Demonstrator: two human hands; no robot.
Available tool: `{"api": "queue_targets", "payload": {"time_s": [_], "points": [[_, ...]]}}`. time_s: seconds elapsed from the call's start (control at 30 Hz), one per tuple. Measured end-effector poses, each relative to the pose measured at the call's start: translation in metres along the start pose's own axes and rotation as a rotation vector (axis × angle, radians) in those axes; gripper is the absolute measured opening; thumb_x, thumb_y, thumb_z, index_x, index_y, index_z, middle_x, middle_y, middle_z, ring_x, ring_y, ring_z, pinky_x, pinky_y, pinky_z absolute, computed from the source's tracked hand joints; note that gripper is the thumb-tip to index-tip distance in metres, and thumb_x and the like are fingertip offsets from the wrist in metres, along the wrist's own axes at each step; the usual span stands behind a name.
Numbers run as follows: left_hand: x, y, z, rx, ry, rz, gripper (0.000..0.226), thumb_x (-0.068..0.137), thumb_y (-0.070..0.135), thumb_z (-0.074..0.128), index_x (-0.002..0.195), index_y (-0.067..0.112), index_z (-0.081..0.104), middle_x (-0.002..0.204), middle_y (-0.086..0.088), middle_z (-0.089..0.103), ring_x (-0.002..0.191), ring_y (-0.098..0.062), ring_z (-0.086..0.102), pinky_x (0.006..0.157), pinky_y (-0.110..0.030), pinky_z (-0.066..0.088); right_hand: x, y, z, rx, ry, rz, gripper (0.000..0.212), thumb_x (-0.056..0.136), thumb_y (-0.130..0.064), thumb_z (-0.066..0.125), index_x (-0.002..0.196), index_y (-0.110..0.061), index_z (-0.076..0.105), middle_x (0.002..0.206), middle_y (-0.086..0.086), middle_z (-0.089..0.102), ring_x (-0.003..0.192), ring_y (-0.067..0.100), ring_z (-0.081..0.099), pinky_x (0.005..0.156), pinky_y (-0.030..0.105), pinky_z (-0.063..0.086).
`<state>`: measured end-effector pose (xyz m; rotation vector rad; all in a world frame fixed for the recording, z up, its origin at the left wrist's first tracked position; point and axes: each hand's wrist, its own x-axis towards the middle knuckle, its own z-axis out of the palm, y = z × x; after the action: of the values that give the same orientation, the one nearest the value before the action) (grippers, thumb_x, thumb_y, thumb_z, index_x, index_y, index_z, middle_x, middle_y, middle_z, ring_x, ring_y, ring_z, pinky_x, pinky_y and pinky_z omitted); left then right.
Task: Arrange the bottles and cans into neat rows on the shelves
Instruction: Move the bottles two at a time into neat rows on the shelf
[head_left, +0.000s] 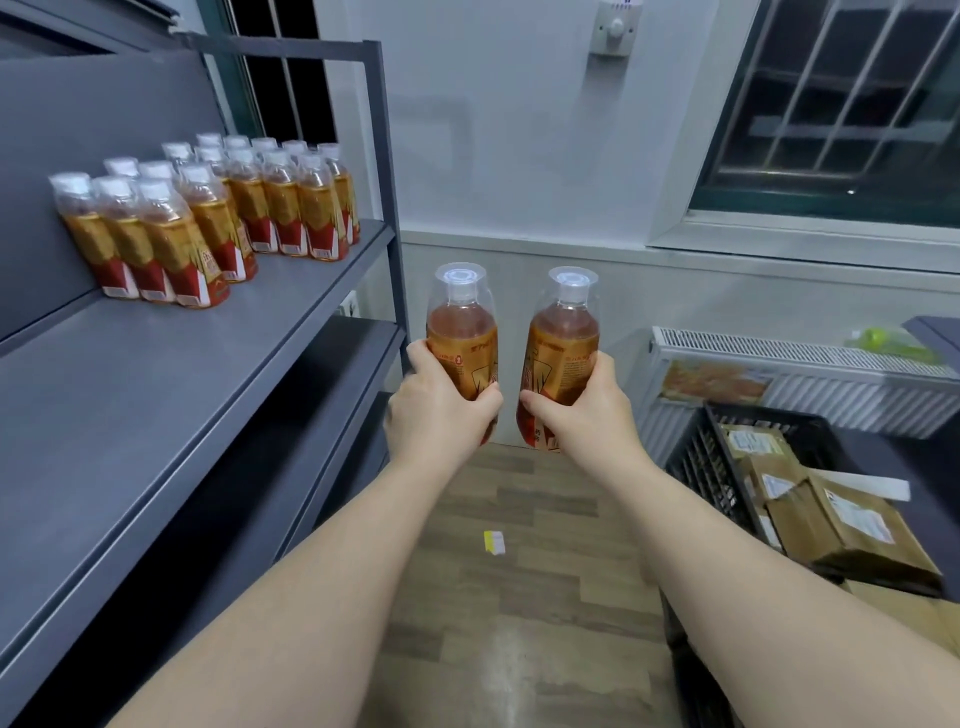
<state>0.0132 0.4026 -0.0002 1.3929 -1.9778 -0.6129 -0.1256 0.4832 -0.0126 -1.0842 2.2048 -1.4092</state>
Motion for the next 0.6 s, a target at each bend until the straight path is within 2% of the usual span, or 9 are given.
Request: {"api": "queue_targets", "payload": {"time_s": [0.17, 0.33, 0.6], "points": [[0.050, -0.003, 0.014, 0.015, 0.000, 0.010, 0.077, 0.081, 0.056, 0.071, 0.135, 0.023, 0.028, 0.123, -0.003, 0.059, 0.111, -0.027, 0.060, 0.083, -0.038, 0.051, 0.054, -0.002, 0.019, 0.004, -0.006, -0.008, 0.069, 0.078, -0.040, 0.081, 0.130, -0.024, 0.039, 0.119, -0.002, 0.061, 0.108, 0.020, 0.059, 0.092, 0.039, 0.052], [0.095, -0.002, 0.032, 0.027, 0.015, -0.024, 0.075, 0.083, 0.054, 0.070, 0.136, 0.021, 0.029, 0.123, -0.004, 0.058, 0.111, -0.026, 0.059, 0.077, -0.031, 0.043, 0.108, 0.002, 0.038, 0.021, -0.049, -0.019, 0.066, 0.078, -0.039, 0.081, 0.127, -0.024, 0.040, 0.117, -0.003, 0.061, 0.106, 0.020, 0.060, 0.091, 0.039, 0.053], [0.175, 0.007, 0.070, 0.070, 0.098, -0.105, 0.075, 0.082, 0.056, 0.071, 0.134, 0.021, 0.030, 0.119, -0.004, 0.059, 0.107, -0.026, 0.061, 0.076, -0.034, 0.048, 0.214, 0.012, 0.061, 0.057, -0.164, -0.082, 0.068, 0.079, -0.040, 0.080, 0.131, -0.024, 0.039, 0.119, -0.003, 0.058, 0.108, 0.019, 0.058, 0.090, 0.038, 0.053]]}}
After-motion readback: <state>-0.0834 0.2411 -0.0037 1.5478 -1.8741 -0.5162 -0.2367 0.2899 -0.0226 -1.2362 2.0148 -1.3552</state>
